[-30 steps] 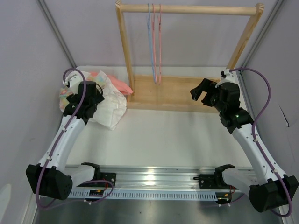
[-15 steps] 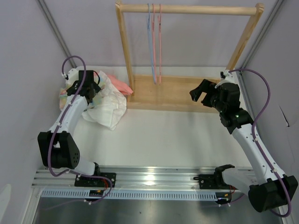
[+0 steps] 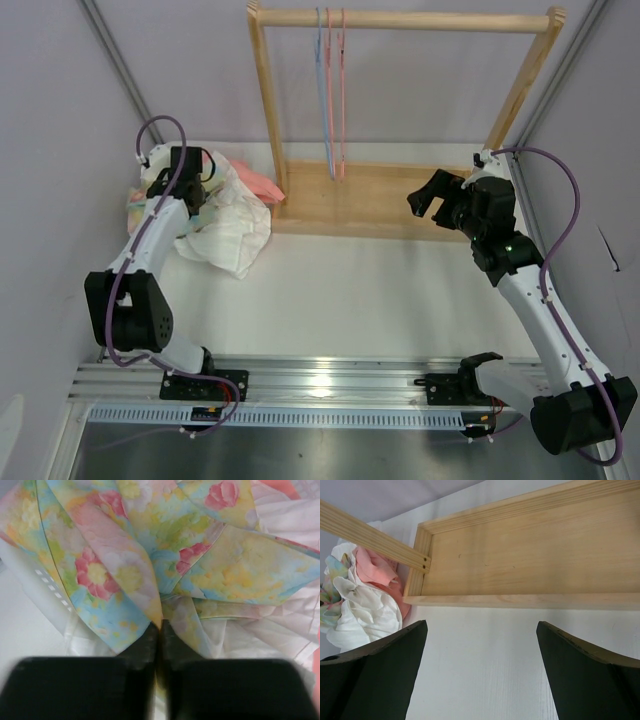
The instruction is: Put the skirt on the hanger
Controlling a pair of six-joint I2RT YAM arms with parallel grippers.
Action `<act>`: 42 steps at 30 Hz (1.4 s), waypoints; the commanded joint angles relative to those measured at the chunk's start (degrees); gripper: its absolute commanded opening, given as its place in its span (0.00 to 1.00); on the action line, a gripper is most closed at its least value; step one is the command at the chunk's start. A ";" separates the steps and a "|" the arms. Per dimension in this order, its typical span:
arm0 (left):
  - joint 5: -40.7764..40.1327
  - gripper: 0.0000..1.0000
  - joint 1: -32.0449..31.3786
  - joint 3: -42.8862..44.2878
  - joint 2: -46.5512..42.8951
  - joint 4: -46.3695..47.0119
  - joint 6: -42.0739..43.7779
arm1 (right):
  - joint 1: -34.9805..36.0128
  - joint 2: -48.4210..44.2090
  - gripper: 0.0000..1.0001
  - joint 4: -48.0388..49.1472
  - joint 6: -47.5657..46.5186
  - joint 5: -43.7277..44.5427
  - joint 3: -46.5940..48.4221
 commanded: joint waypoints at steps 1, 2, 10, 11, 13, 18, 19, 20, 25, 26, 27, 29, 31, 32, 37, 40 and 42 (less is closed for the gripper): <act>0.68 0.00 0.56 4.68 -1.96 -0.16 1.95 | -0.29 -0.31 1.00 1.14 -0.88 -1.08 0.96; 1.64 0.00 0.47 6.60 -2.48 -0.34 2.91 | -0.20 -0.22 0.99 1.14 -0.88 -1.17 1.22; 7.81 0.00 -4.53 19.18 -10.48 -4.82 12.85 | -0.20 0.83 0.99 1.49 -0.97 -1.44 2.37; 7.46 0.00 -6.02 19.88 -12.14 -5.44 13.46 | -0.29 0.92 0.99 1.67 -0.97 -1.52 2.37; 6.84 0.00 -10.23 20.77 -14.34 -6.49 14.08 | -0.29 1.27 0.99 1.76 -0.88 -1.61 2.72; 4.12 0.00 -19.82 19.98 -21.98 -7.72 13.21 | -0.29 1.89 0.99 1.49 -1.05 -1.09 3.86; 4.02 0.00 -22.97 19.46 -22.96 -7.55 13.21 | -0.29 1.98 0.99 1.41 -1.14 -1.00 4.21; 4.72 0.00 -24.30 19.45 -23.66 -7.64 12.77 | -0.29 2.07 0.99 1.40 -1.14 -0.82 4.30; 9.03 0.00 -34.93 21.47 -24.99 -8.78 11.97 | -0.46 2.15 0.99 0.88 -1.76 0.67 4.91; 8.60 0.00 -37.13 22.00 -24.73 -9.56 11.89 | -0.38 2.15 0.99 0.79 -1.76 0.76 4.92; 8.25 0.00 -41.24 22.26 -24.38 -9.75 11.80 | -0.55 2.07 1.00 0.79 -1.67 0.85 4.92; 8.24 0.00 -44.78 21.65 -23.59 -9.75 11.45 | -0.55 1.98 0.99 0.61 -1.67 1.11 4.83; 8.59 0.00 -48.04 19.55 -23.84 -9.05 10.57 | -0.55 1.89 0.99 0.35 -1.50 1.11 4.92; 10.94 0.00 -48.83 15.54 -24.11 -8.09 9.70 | -0.47 1.80 0.99 0.26 -1.41 1.03 4.83; 14.39 0.00 -53.14 4.35 -25.25 -1.67 5.65 | -0.55 1.36 0.99 -0.97 -1.50 0.94 3.69; 18.70 0.00 -54.81 -0.41 -22.20 2.20 4.68 | -0.55 1.63 0.99 -1.84 -1.23 0.41 2.46; 20.10 0.00 -56.74 1.77 -19.29 3.43 5.55 | -0.46 1.98 0.99 -2.20 -1.06 0.50 2.19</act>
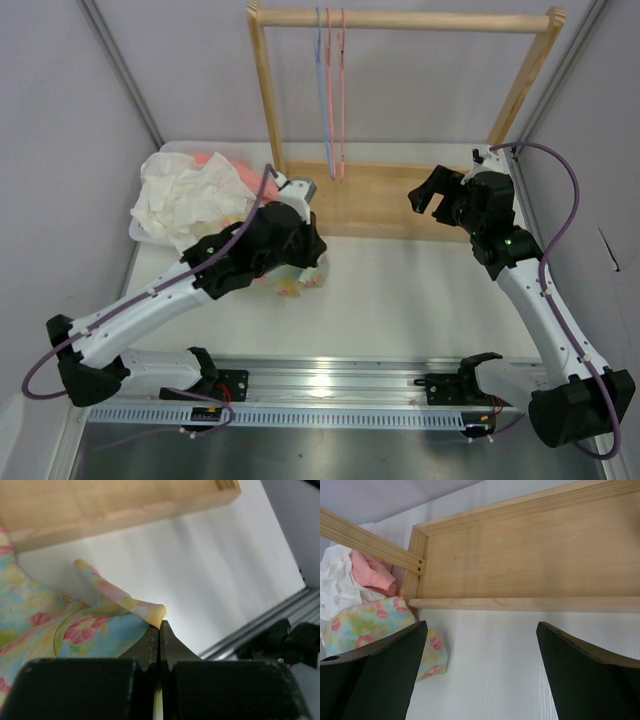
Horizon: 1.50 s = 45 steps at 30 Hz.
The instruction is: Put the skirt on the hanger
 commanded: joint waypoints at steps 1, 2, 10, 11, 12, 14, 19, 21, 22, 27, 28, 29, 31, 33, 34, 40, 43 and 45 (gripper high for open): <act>5.05 0.00 -2.72 2.81 4.21 7.22 -0.83 | -0.11 0.03 0.99 -1.32 -0.12 0.00 -0.06; 5.22 0.00 -3.59 3.51 7.36 6.78 -0.82 | -0.11 0.30 0.99 -2.28 0.15 0.00 0.20; 10.59 0.00 -10.53 -3.60 13.80 12.84 -5.21 | 1.20 1.00 0.99 -5.63 0.94 -0.18 -3.22; 10.59 0.01 -11.15 -3.43 15.03 12.67 -5.30 | 1.29 1.17 0.99 -5.98 1.11 -0.09 -3.57; 10.41 0.09 -11.77 -3.42 17.04 12.40 -5.65 | 1.20 1.35 1.00 -6.85 1.29 -0.09 -3.84; 8.66 0.15 -12.39 -3.94 17.94 11.70 -6.27 | 1.55 1.96 0.99 -7.30 1.38 -0.01 -4.80; 2.68 0.46 -10.47 -4.22 15.49 9.50 -4.16 | 2.08 2.76 1.00 -5.64 1.90 -0.96 -7.53; 0.40 0.53 -9.14 -4.48 14.43 7.58 -3.55 | 2.78 4.16 0.99 -4.93 2.17 -1.06 -8.49; -1.00 0.56 -7.57 -4.48 13.38 6.52 -3.37 | 3.13 4.77 1.00 -3.89 2.08 -1.32 -8.84; -9.54 0.60 1.90 -6.14 9.95 -0.24 -4.16 | 7.61 10.65 0.99 -1.68 0.50 -2.20 -8.94; -9.10 0.60 3.94 -6.76 8.64 -0.26 -4.16 | 8.49 11.63 0.97 -1.59 -0.02 -2.11 -8.67; -8.40 0.59 5.79 -8.85 8.27 -0.17 -4.42 | 10.67 13.29 0.97 -1.42 -0.29 -1.50 -8.24; -8.14 0.58 10.36 -10.18 7.75 0.27 -4.25 | 12.62 14.97 0.95 -0.89 -0.29 -0.36 -7.97; -6.91 0.56 13.87 -11.85 8.53 1.49 -3.20 | 15.08 16.64 0.92 0.43 -0.55 0.08 -7.53; -6.64 0.54 14.93 -11.86 10.45 1.33 -2.50 | 16.05 17.08 0.91 1.48 -0.82 0.61 -7.36; -8.05 0.50 20.91 -11.95 16.79 1.93 -0.91 | 22.73 22.52 0.84 3.24 -2.22 0.61 -2.97; -7.52 0.50 22.76 -11.51 19.78 2.91 -0.03 | 25.72 25.33 0.84 3.42 -2.66 2.02 -0.59; -7.87 0.49 23.46 -10.54 22.58 2.56 0.23 | 26.77 26.31 0.84 3.51 -2.75 2.72 0.46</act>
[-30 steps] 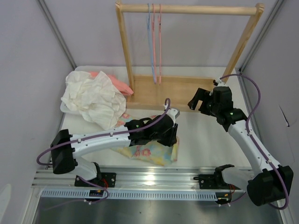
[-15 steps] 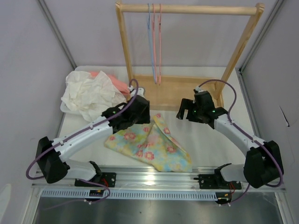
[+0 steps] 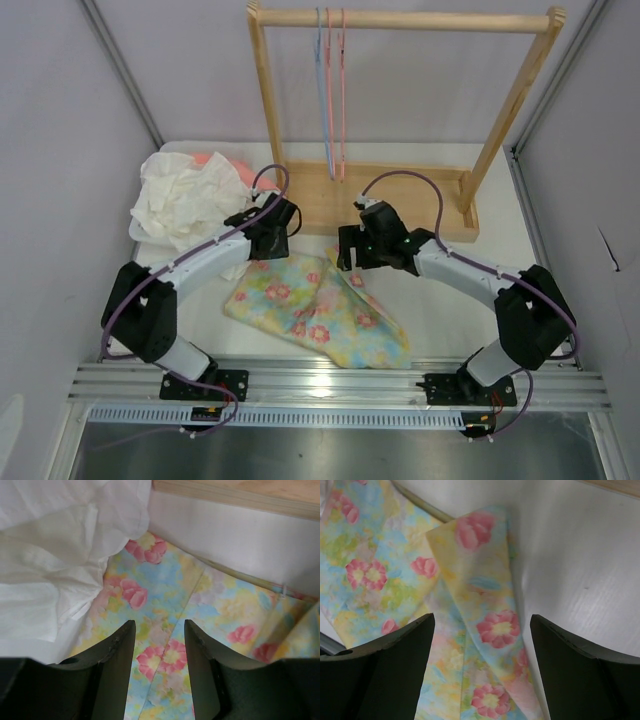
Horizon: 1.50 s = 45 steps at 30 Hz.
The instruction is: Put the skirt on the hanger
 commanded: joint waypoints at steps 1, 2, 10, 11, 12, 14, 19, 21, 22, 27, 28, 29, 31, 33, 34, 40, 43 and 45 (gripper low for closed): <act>-0.88 0.49 1.39 1.65 3.12 1.38 1.94 | 2.43 2.05 0.84 2.28 -1.31 1.89 4.29; -0.88 0.49 1.92 1.57 3.65 1.81 2.11 | 2.70 2.49 0.85 2.37 -1.83 1.89 4.82; -0.09 0.50 4.12 0.60 6.29 3.57 2.64 | 5.07 8.99 0.85 0.00 -2.98 7.25 9.92; -0.09 0.50 4.21 0.60 6.46 3.75 2.73 | 5.25 9.61 0.85 0.17 -3.07 7.51 10.45; -0.09 0.50 4.47 0.25 6.64 4.18 2.73 | 5.34 10.75 0.85 0.09 -3.07 7.43 10.80; 0.26 0.50 4.91 0.07 7.25 4.54 2.99 | 5.95 11.98 0.84 0.00 -3.33 8.04 11.76; 0.53 0.50 5.96 0.78 8.93 5.24 3.70 | 6.83 15.23 0.81 -1.84 -3.07 12.43 14.23; 0.79 0.51 6.40 0.87 9.36 5.42 3.87 | 6.48 14.98 0.72 -2.37 -2.63 14.27 14.23; 0.97 0.50 6.58 1.39 9.63 5.51 4.22 | 6.04 14.54 0.68 -2.37 -2.54 14.89 13.80; 1.41 0.51 6.84 2.36 10.95 5.94 5.19 | 3.23 11.21 0.17 -2.73 -1.31 16.57 10.99; 1.67 0.51 6.84 2.71 11.38 6.03 5.45 | 2.01 10.41 0.14 -2.64 -1.22 16.39 10.37; 1.85 0.50 6.84 3.15 11.74 6.21 5.80 | 1.39 9.19 0.12 -2.72 -1.31 16.13 9.32; 2.55 0.50 6.84 3.94 12.61 6.56 6.68 | 0.42 8.04 0.08 -3.51 -1.66 16.22 8.61; 2.90 0.50 6.84 5.08 13.32 7.08 7.12 | -0.99 6.37 0.08 -3.95 -2.10 16.39 7.20; 3.51 0.51 6.84 5.26 14.02 7.44 7.65 | -1.95 5.67 0.07 -4.39 -2.54 16.57 6.85; 4.04 0.52 6.84 9.30 17.01 7.27 9.85 | -7.49 2.06 0.07 -5.98 -4.12 14.82 3.42; 3.25 0.52 6.84 11.67 18.42 6.74 10.55 | -10.13 1.18 0.07 -6.33 -4.65 14.19 2.45; 3.61 0.53 6.84 12.29 18.77 6.74 11.25 | -11.53 0.92 0.07 -7.47 -5.09 14.37 2.02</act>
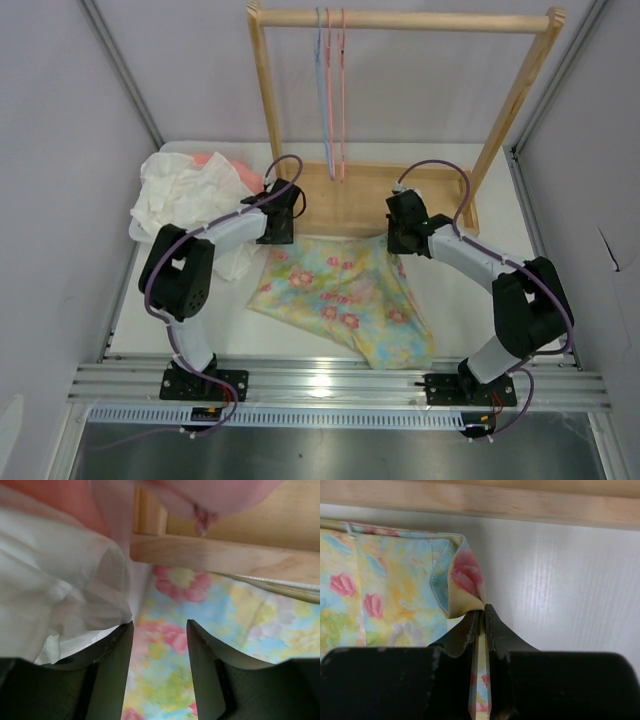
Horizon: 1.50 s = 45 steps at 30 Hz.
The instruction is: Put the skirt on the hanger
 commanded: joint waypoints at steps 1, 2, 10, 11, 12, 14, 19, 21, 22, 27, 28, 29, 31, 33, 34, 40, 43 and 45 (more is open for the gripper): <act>0.57 0.53 0.53 3.92 0.63 0.94 2.64 | -2.38 -2.74 0.06 -2.03 -1.72 0.16 -0.78; 0.83 0.54 0.53 4.45 0.98 1.29 3.26 | -2.56 -2.74 0.06 -2.12 -1.81 -0.10 -0.87; 3.02 0.54 0.70 9.02 7.39 1.73 6.07 | -3.08 -3.53 0.06 -1.50 -1.37 -0.28 -2.45; 3.90 0.54 0.79 8.94 7.57 2.17 6.16 | -3.17 -3.61 0.06 -1.50 -1.29 -0.45 -2.45; 4.95 0.54 0.97 8.41 7.75 3.39 6.51 | -3.44 -3.62 0.06 -1.42 -1.37 -0.71 -2.45; 6.98 0.54 1.58 7.88 8.19 4.28 6.51 | -3.79 -3.62 0.06 -1.42 -1.37 -1.15 -2.45; 12.77 0.53 2.81 4.55 7.67 7.35 5.81 | -4.32 -4.05 0.06 -1.42 -1.20 -1.24 -2.54; 15.42 0.53 2.81 3.84 7.22 7.71 5.20 | -4.67 -4.32 0.06 -1.24 -1.02 -1.42 -2.54; 16.21 0.53 2.81 3.40 7.40 7.63 5.02 | -4.84 -4.41 0.06 -1.24 -0.93 -1.33 -2.54; 18.59 0.49 2.81 0.59 7.66 9.82 3.70 | -6.16 -4.84 0.03 -1.15 -0.67 -2.38 -1.75; 19.98 0.40 2.81 0.50 7.66 10.00 3.44 | -6.34 -5.02 0.03 -1.24 -0.50 -2.47 -1.58; 21.47 0.35 2.81 0.50 7.49 10.09 3.35 | -6.43 -5.20 0.02 -1.41 -0.49 -2.47 -1.40; 22.80 0.22 2.81 0.15 6.44 10.17 3.18 | -6.86 -6.16 0.01 -1.94 -0.23 -2.47 -0.96; 24.39 0.06 2.81 -0.82 3.81 10.53 2.65 | -7.56 -7.13 0.01 -2.47 -0.14 -2.65 -0.79; 24.65 0.00 2.81 -1.52 3.01 10.35 2.30 | -7.83 -8.18 0.01 -2.73 -0.14 -2.74 -0.61; 26.41 0.00 2.81 -5.30 -9.00 10.18 0.98 | -9.85 -13.10 0.00 -5.45 0.39 -3.53 0.44; 24.84 0.00 2.81 -4.34 -14.72 8.42 0.72 | -11.43 -15.83 0.00 -5.90 0.82 -3.97 2.37; 24.21 0.00 2.99 -0.58 -16.76 7.11 0.28 | -13.18 -15.31 0.00 -6.34 0.91 -5.02 6.40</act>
